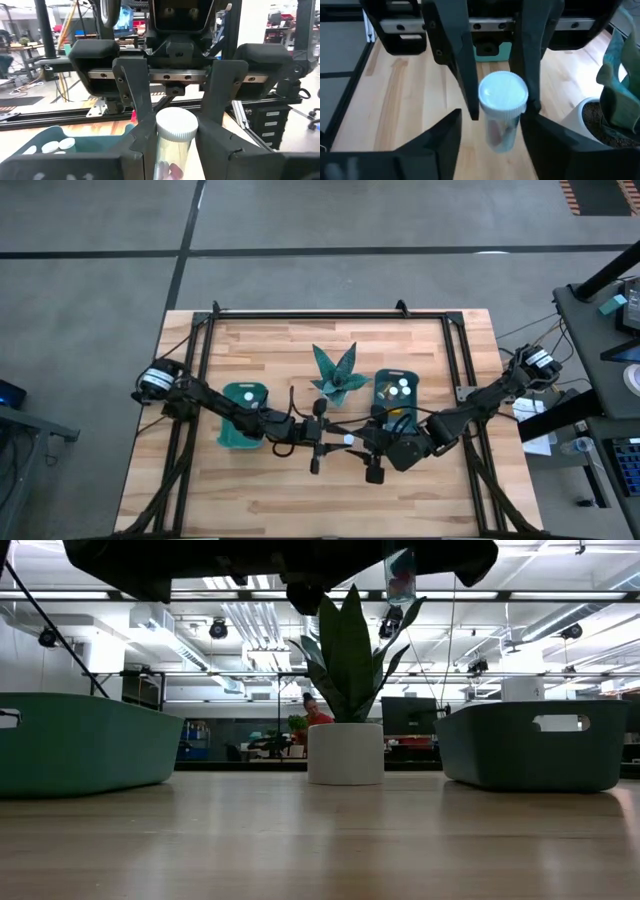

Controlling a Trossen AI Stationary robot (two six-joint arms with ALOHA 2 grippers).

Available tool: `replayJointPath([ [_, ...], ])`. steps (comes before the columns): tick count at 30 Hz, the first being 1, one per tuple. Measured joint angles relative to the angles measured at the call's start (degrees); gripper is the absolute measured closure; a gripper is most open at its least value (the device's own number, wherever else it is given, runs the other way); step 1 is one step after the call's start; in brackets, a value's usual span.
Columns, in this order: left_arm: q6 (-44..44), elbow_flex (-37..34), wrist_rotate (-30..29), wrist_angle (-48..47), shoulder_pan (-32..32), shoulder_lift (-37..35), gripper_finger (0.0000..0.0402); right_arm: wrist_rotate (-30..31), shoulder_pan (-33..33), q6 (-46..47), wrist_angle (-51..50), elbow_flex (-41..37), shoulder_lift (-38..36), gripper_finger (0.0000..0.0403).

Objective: Pick and place medicine bottles into bin by pill shape (circle, oval)
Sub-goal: Put the blue capsule bottle into the green bin

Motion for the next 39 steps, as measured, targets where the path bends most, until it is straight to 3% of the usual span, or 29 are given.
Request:
replayJointPath([
  [5, -0.2, -2.4, -5.7, -3.2, -1.4, -3.3, 0.0307, 0.0, 0.0, -0.1, -0.9, 0.0, -2.4, 0.0177],
  [10, -2.9, -5.7, -13.2, -12.8, -4.0, -10.1, 0.0307, 0.0, 0.0, 0.0, -2.9, 0.1, -5.7, 0.0158],
  [20, -13.5, -14.1, -36.1, -31.8, -13.0, -28.1, 0.0307, 4.3, 0.0, -0.7, -3.2, 0.1, -6.0, 0.0165],
  [27, -24.0, -21.5, -48.7, -44.3, -20.5, -39.6, 0.0307, 4.8, -0.4, -0.6, -2.6, 0.1, -3.9, 0.0167],
  [30, -29.7, -24.6, -50.9, -49.5, -22.6, -43.5, 0.0307, 4.7, -0.7, -0.6, -1.7, 0.1, -3.5, 0.0165],
  [39, -41.6, -33.5, -50.0, -58.6, -23.8, -50.8, 0.0307, 4.7, -1.4, -0.5, -1.2, 0.1, -3.5, 0.0166],
])
